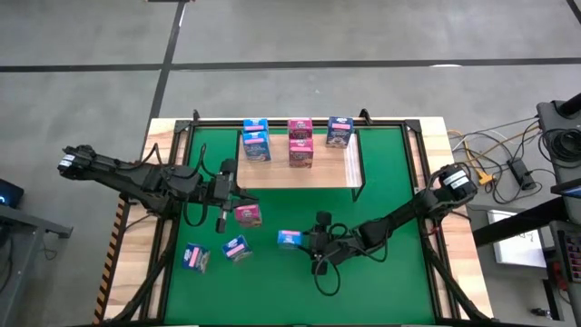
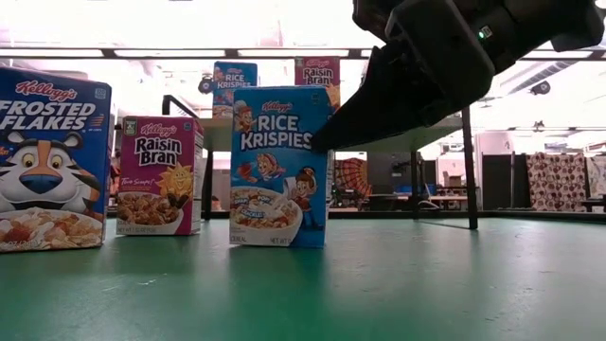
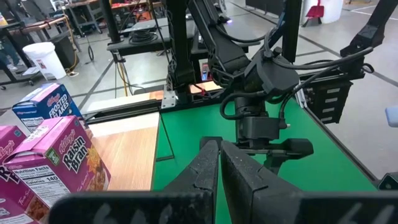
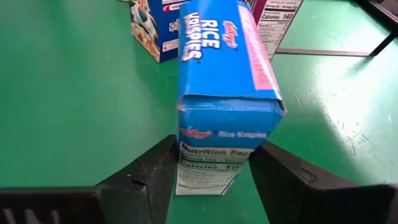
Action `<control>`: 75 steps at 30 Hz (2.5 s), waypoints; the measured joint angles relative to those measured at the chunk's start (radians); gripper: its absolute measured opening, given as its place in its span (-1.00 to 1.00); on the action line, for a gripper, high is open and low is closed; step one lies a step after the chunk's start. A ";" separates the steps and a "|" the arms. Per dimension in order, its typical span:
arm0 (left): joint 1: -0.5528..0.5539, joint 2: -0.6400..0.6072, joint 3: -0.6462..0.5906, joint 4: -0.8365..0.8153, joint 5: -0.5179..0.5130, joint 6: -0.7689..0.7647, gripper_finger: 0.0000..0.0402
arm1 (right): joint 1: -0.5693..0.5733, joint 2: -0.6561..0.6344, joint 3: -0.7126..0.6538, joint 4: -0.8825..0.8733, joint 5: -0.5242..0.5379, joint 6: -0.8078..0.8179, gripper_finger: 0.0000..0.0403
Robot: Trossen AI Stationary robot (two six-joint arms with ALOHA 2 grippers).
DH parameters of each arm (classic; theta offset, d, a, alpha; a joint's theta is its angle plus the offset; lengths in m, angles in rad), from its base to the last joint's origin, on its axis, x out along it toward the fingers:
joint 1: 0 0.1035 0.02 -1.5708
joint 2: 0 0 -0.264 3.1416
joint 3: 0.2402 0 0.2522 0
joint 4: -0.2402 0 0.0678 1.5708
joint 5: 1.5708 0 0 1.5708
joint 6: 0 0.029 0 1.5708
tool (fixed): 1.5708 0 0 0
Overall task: Stack cereal on shelf
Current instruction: Put the light blue cereal box, aligned with the other light blue cereal box on the shelf
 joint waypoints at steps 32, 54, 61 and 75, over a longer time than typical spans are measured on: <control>0.000 0.000 0.000 0.002 0.000 0.000 -0.99 | -0.006 -0.110 0.006 0.182 0.045 -0.139 -0.93; 0.000 0.000 0.000 0.000 0.000 0.000 -0.99 | -0.034 0.081 0.095 0.204 0.051 -0.154 -0.94; 0.000 0.000 0.000 -0.001 0.000 0.000 -0.99 | -0.035 0.077 0.104 0.190 0.048 -0.176 -0.94; 0.000 0.000 0.000 -0.001 0.000 0.000 -0.99 | -0.035 0.079 0.206 0.070 0.044 -0.246 -0.94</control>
